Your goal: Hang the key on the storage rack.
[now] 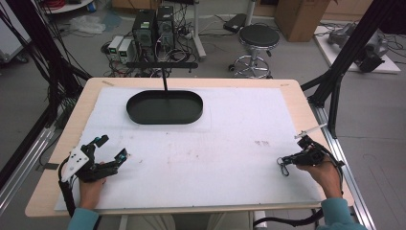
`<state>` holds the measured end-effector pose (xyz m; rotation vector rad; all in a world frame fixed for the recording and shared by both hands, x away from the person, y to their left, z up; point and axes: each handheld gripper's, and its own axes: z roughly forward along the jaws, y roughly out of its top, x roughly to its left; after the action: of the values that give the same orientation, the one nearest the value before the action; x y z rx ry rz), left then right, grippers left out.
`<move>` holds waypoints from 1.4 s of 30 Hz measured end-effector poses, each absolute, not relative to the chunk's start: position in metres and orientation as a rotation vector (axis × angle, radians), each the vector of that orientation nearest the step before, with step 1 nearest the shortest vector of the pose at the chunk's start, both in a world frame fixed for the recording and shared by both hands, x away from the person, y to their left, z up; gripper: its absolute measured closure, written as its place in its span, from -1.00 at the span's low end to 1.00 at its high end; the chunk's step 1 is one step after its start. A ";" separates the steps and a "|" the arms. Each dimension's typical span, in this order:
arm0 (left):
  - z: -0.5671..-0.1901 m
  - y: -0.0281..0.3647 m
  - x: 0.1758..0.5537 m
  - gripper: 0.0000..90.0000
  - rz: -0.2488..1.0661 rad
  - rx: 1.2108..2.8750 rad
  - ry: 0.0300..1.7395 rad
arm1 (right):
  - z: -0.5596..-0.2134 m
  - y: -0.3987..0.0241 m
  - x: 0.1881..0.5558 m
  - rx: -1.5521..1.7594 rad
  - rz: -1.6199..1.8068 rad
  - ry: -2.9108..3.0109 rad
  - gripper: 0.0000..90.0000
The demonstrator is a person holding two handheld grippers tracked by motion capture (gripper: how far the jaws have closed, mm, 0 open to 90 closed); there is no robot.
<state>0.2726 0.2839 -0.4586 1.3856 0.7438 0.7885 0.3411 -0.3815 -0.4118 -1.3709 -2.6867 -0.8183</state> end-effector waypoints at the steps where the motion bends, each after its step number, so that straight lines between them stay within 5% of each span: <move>1: -0.459 0.284 0.273 -0.68 0.790 1.387 0.743 | -0.411 -0.381 0.341 -1.370 -0.817 -2.683 0.95; 27: -0.458 0.282 0.273 -0.68 0.825 1.387 0.785 | -0.411 -0.381 0.342 -1.353 -0.848 -2.713 0.98; 42: -0.458 0.282 0.273 -0.65 0.828 1.391 0.784 | -0.387 -0.372 0.339 -1.233 -1.148 -2.696 0.98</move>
<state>0.2726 0.2817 -0.4579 1.3906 0.7836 0.8275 0.3392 -0.3722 -0.3870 -1.2328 -2.6960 -1.1482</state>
